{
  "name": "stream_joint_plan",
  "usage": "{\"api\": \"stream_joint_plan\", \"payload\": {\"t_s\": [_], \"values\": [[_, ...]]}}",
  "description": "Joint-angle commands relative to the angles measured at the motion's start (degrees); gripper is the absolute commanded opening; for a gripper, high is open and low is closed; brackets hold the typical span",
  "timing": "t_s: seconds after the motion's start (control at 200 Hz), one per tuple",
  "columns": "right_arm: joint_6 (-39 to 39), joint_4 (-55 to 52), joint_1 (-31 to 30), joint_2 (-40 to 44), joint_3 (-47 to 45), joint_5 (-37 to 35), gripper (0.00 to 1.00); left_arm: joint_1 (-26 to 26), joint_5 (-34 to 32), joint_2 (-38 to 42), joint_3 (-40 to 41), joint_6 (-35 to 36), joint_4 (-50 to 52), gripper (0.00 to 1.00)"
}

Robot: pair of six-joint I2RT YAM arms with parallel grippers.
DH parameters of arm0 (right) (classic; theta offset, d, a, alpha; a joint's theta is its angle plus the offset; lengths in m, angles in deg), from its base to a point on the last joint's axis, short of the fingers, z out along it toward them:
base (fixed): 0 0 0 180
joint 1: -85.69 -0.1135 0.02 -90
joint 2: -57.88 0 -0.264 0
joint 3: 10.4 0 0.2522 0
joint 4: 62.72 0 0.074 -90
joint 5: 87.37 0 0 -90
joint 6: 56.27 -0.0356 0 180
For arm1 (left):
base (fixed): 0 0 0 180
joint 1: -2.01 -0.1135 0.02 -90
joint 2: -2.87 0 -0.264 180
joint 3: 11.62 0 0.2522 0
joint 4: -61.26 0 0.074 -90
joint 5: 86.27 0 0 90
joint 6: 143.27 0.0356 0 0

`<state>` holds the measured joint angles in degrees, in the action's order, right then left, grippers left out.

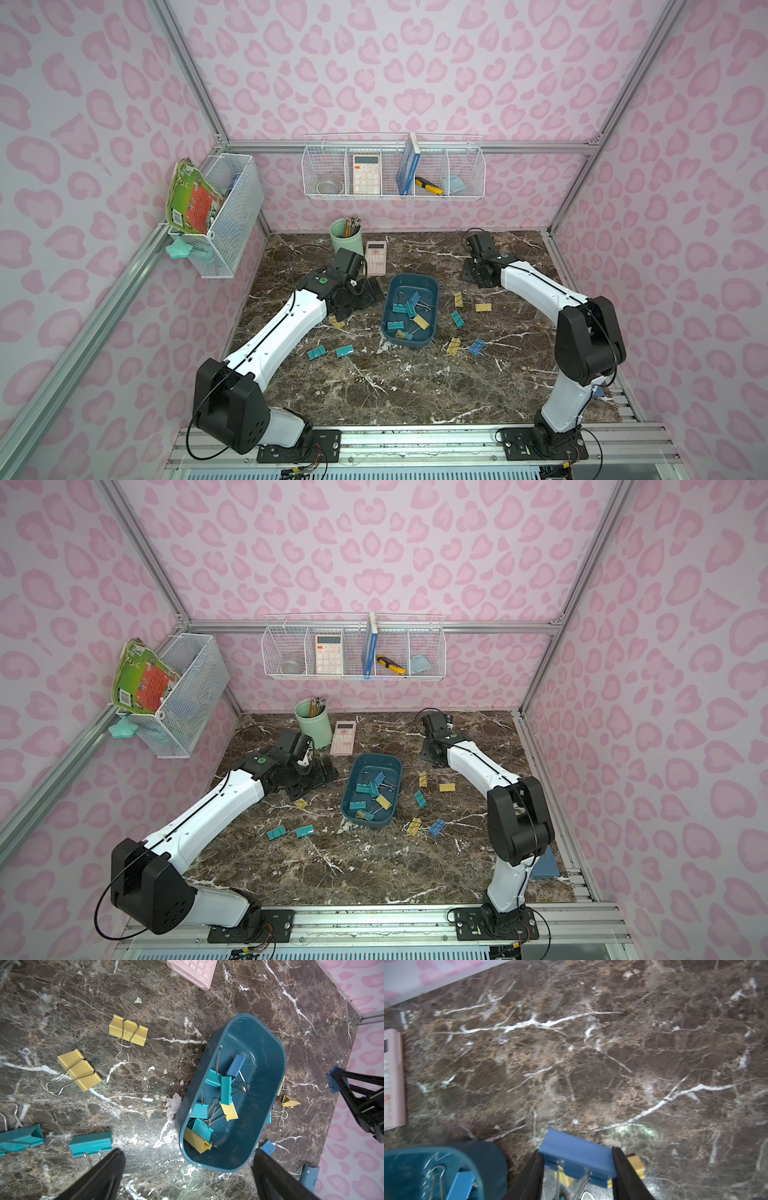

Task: Take out the binder clips from the storage box
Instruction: Place the binder clip at the center of the board.

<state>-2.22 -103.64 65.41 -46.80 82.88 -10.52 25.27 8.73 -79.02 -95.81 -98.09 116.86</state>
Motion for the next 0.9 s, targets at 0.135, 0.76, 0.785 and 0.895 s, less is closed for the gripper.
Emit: {"api": "stream_joint_plan", "payload": {"t_s": [0.135, 0.76, 0.785, 0.895], "values": [[2.06, 3.22, 6.88, -9.18, 5.11, 3.07, 0.41, -0.06, 0.41, -0.21, -0.84, 0.02, 0.53, 0.99], [4.84, 0.97, 4.27, -6.43, 5.13, 1.57, 0.76, 0.29, 3.33, -3.88, -1.21, 1.49, 2.32, 0.99], [5.32, 0.54, 3.56, -5.55, 5.02, 1.49, 0.76, 0.29, 3.35, -3.98, -1.2, 1.57, 2.28, 0.99], [8.37, -0.22, -1.18, -2.33, 4.49, 3.87, 0.76, 0.29, 2.91, -4.41, -1.25, 1.73, 2.49, 0.99]]}}
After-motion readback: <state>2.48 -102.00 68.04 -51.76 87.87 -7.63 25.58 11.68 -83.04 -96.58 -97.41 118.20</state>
